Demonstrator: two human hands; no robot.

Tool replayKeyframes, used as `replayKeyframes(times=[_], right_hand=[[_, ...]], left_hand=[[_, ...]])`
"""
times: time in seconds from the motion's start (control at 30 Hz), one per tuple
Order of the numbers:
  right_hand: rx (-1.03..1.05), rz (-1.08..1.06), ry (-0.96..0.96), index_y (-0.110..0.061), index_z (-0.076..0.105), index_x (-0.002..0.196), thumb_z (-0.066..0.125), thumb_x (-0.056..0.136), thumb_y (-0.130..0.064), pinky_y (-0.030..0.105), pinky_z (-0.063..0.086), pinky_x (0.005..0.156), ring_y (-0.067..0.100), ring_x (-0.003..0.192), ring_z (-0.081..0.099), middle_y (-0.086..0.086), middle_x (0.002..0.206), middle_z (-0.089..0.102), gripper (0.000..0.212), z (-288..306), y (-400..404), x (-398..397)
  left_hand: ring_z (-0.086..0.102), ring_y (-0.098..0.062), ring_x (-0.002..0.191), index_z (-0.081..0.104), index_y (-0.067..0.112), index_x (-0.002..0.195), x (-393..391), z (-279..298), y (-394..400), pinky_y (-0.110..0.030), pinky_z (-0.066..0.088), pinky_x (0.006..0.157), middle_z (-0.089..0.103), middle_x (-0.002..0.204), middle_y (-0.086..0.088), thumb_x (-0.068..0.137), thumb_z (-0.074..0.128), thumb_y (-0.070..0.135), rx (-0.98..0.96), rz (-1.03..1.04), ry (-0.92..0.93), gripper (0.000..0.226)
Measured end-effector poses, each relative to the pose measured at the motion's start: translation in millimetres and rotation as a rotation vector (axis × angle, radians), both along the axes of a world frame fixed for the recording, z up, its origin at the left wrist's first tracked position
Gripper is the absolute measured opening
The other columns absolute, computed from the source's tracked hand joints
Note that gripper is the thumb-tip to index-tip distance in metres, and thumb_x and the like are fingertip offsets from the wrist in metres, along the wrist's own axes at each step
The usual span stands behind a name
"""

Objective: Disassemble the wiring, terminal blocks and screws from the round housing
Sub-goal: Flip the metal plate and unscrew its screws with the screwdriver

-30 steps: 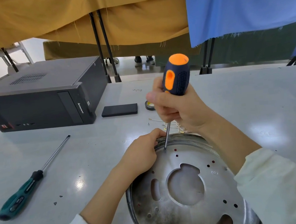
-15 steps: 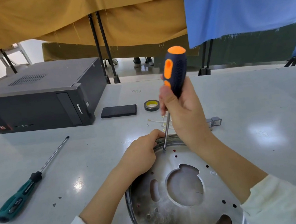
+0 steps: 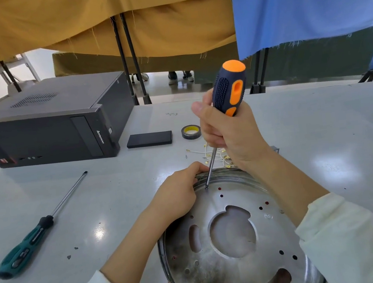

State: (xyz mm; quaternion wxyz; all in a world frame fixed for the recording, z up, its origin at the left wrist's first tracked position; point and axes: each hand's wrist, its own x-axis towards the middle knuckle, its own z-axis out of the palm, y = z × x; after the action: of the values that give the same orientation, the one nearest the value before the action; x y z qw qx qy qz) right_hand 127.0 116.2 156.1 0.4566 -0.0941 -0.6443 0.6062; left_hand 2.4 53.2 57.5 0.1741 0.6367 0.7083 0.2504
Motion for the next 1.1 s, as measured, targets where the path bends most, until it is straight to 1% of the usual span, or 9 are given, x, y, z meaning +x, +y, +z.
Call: replayKeyframes(times=[0.17,0.27,0.33,0.5,0.63,0.73,0.87,1.0,1.1], right_hand=[[0.184,-0.368,-0.187,-0.001,0.05,0.082,0.064,0.09,-0.03,0.019,0.045,0.052,0.015,0.052,0.051,0.02,0.064,0.055,0.033,-2,-1,9],[0.459,-0.677,-0.508,-0.03,0.042,0.069,0.063,0.085,-0.05,0.025,0.041,0.05,0.011,0.058,0.049,-0.001,0.065,0.051,0.033,-4,-7,15],[0.582,-0.801,-0.757,-0.032,0.037,0.064,0.053,0.086,-0.057,0.025,0.032,0.048,0.01,0.056,0.047,-0.01,0.06,0.048,0.037,-5,-11,16],[0.491,-0.564,-0.724,-0.026,0.033,0.057,0.056,0.085,-0.04,0.026,0.024,0.047,0.012,0.044,0.035,-0.012,0.046,0.044,0.039,-2,-6,17],[0.448,-0.156,-0.678,-0.006,0.035,0.065,0.059,0.088,-0.022,0.023,0.024,0.049,0.009,0.053,0.025,-0.003,0.056,0.029,0.037,12,9,24],[0.431,-0.035,-0.709,0.004,0.035,0.072,0.059,0.091,-0.019,0.02,0.03,0.05,0.013,0.054,0.029,0.004,0.06,0.03,0.038,20,19,31],[0.409,-0.137,-0.74,0.002,0.041,0.071,0.064,0.089,-0.031,0.016,0.037,0.047,0.008,0.044,0.033,-0.004,0.049,0.033,0.044,23,23,38],[0.387,-0.379,-0.786,0.003,0.053,0.078,0.071,0.07,-0.057,0.016,0.037,0.042,0.005,0.037,0.037,-0.007,0.042,0.037,0.064,24,23,46],[0.268,-0.392,-0.738,-0.002,0.064,0.086,0.077,0.069,-0.051,0.012,0.036,0.036,0.003,0.033,0.039,-0.009,0.041,0.042,0.053,22,19,46]], left_hand=[[0.059,-0.017,0.104,0.048,0.036,0.124,0,-1,1,-0.032,0.05,0.084,0.065,0.119,0.006,0.089,0.039,-0.003,-0.011,0.006,0.028,0.054],[0.052,-0.009,0.086,0.048,0.038,0.122,-1,-2,2,-0.016,0.042,0.065,0.066,0.114,0.006,0.091,0.039,-0.001,-0.017,0.01,0.032,0.051],[0.046,-0.006,0.08,0.048,0.039,0.121,0,-1,2,-0.011,0.033,0.059,0.066,0.111,0.005,0.091,0.038,0.0,-0.019,0.008,0.029,0.05],[0.047,-0.003,0.079,0.049,0.039,0.121,-1,-1,1,-0.009,0.033,0.059,0.066,0.112,0.006,0.091,0.038,0.0,-0.02,0.005,0.008,0.051],[0.058,-0.012,0.105,0.05,0.035,0.124,0,0,1,-0.028,0.048,0.084,0.065,0.119,0.005,0.088,0.036,-0.005,-0.025,0.002,-0.022,0.055],[0.058,-0.014,0.111,0.05,0.033,0.125,0,1,0,-0.03,0.048,0.09,0.064,0.122,0.004,0.088,0.037,-0.005,-0.022,-0.002,-0.027,0.055],[0.058,-0.015,0.114,0.049,0.032,0.127,0,1,-1,-0.033,0.048,0.092,0.063,0.125,0.005,0.087,0.037,-0.006,-0.011,-0.007,-0.02,0.057],[0.056,-0.015,0.117,0.049,0.033,0.128,1,1,0,-0.032,0.047,0.092,0.062,0.127,0.004,0.086,0.034,-0.007,-0.012,0.007,0.003,0.06],[0.057,-0.015,0.114,0.048,0.034,0.128,1,1,0,-0.029,0.048,0.088,0.063,0.126,0.004,0.087,0.035,-0.007,-0.016,0.018,0.023,0.059]])
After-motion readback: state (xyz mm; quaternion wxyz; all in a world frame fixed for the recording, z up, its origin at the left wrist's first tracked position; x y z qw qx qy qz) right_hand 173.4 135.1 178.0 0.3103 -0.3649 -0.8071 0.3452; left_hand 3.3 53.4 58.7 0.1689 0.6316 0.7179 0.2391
